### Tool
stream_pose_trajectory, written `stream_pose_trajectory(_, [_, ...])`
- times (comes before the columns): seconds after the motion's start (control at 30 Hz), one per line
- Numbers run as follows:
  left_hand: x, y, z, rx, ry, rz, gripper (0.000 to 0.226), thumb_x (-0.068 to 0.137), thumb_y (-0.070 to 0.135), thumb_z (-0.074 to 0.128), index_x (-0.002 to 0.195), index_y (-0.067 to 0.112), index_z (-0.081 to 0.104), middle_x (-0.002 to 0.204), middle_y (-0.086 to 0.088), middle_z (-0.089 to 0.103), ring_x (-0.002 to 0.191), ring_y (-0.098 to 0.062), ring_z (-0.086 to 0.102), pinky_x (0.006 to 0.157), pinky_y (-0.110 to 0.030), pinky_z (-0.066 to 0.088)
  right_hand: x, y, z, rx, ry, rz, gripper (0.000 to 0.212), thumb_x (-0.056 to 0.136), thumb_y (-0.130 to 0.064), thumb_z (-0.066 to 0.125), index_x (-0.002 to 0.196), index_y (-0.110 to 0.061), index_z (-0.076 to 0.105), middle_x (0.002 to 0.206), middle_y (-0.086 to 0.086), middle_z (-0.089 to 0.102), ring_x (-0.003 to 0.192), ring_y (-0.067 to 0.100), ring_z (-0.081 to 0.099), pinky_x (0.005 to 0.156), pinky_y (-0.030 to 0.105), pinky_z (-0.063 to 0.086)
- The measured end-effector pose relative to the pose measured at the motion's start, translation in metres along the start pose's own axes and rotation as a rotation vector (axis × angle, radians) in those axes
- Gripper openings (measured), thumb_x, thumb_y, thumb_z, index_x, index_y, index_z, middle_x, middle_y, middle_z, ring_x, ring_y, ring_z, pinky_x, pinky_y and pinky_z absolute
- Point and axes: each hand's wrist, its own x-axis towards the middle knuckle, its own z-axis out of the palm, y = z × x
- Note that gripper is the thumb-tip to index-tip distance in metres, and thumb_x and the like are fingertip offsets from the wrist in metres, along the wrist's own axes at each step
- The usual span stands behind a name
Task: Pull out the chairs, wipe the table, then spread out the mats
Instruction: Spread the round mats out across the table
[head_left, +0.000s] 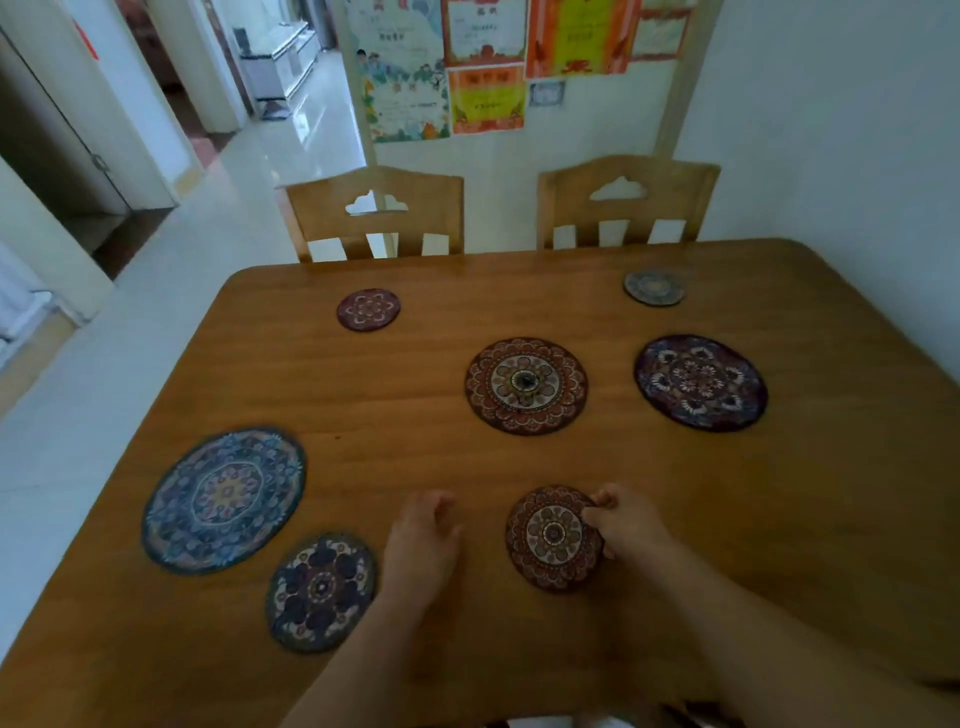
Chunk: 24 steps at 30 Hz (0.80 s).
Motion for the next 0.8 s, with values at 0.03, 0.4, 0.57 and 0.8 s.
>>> stream_pose_trajectory(0.03, [0.000, 0.018, 0.016, 0.005, -0.037, 0.010, 0.034, 0.091, 0.022, 0.065, 0.124, 0.023, 0.056, 0.122, 0.005, 0.056, 0.110, -0.010, 0.053, 0.096, -0.027, 0.046, 0.001, 0.018, -0.020, 0.009, 0.037, 0.025, 0.007, 0.096, -0.018, 0.058, 0.098, -0.014, 0.053, 0.086, 0.003, 0.055, 0.073, 0.019, 0.056, 0.066, 0.034, 0.054])
stream_pose_trajectory(0.4, [-0.001, 0.105, 0.103, 0.023, -0.285, 0.131, 0.034, 0.089, 0.025, 0.066, 0.123, 0.026, 0.058, 0.120, 0.005, 0.063, 0.107, -0.010, 0.058, 0.091, -0.023, 0.045, 0.004, 0.128, -0.143, -0.043, 0.257, 0.157, 0.017, 0.095, -0.019, 0.059, 0.108, -0.009, 0.060, 0.096, 0.010, 0.064, 0.089, 0.026, 0.062, 0.080, 0.040, 0.055])
stream_pose_trajectory(0.57, [-0.002, 0.126, 0.127, 0.062, -0.308, 0.158, 0.042, 0.092, 0.029, 0.063, 0.132, 0.028, 0.053, 0.130, 0.003, 0.059, 0.117, -0.015, 0.055, 0.096, -0.026, 0.042, -0.001, 0.163, -0.182, -0.091, 0.322, 0.190, 0.024, 0.096, -0.021, 0.055, 0.118, -0.012, 0.059, 0.085, 0.001, 0.056, 0.084, 0.022, 0.057, 0.074, 0.036, 0.051])
stream_pose_trajectory(0.8, [-0.006, 0.138, 0.142, 0.031, -0.256, 0.201, 0.040, 0.089, 0.023, 0.066, 0.128, 0.024, 0.057, 0.128, 0.000, 0.058, 0.113, -0.014, 0.055, 0.093, -0.024, 0.040, -0.004, 0.184, -0.202, -0.095, 0.359, 0.202, 0.023, 0.095, -0.021, 0.056, 0.116, -0.015, 0.061, 0.088, 0.003, 0.059, 0.085, 0.024, 0.059, 0.075, 0.037, 0.051])
